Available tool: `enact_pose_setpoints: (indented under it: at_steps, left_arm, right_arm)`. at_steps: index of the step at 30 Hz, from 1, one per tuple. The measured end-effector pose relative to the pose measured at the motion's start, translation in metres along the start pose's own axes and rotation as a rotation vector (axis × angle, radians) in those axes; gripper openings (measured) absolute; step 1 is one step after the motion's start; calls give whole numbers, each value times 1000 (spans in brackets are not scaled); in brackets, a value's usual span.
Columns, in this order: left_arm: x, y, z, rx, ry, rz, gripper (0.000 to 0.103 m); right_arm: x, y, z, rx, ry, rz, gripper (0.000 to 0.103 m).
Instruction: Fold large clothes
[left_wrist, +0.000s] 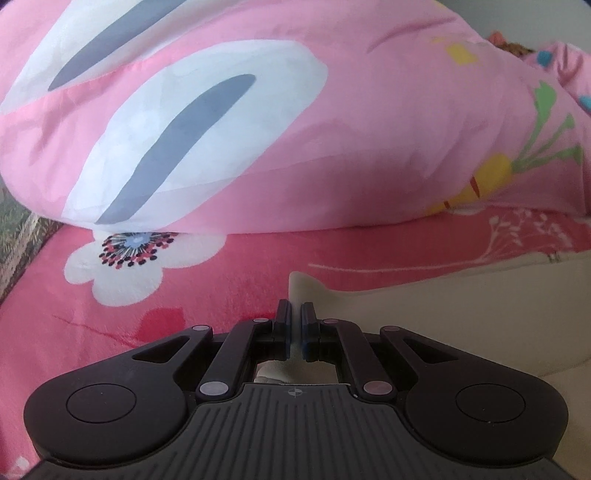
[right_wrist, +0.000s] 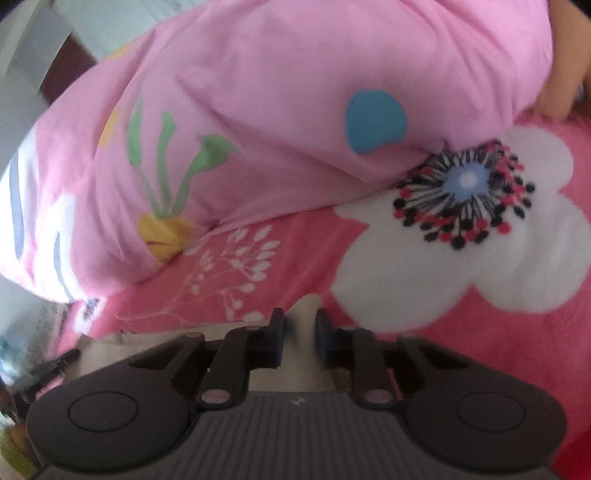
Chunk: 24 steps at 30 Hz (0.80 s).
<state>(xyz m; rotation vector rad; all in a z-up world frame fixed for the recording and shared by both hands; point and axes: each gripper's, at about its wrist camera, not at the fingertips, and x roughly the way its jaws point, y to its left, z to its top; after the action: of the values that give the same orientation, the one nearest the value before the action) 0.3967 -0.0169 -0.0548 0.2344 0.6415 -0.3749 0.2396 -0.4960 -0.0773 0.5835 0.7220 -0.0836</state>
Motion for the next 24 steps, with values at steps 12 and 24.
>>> enact_pose_setpoints:
  at_steps: [12,24]
  left_arm:
    - [-9,-11,0,86,-18,45,103]
    - [-69,9,30,37,-245,70,103]
  right_arm:
    - [-7,26,-3,-112,-51,-62,103]
    - [-80,100,-2,-307,-462,-77,103]
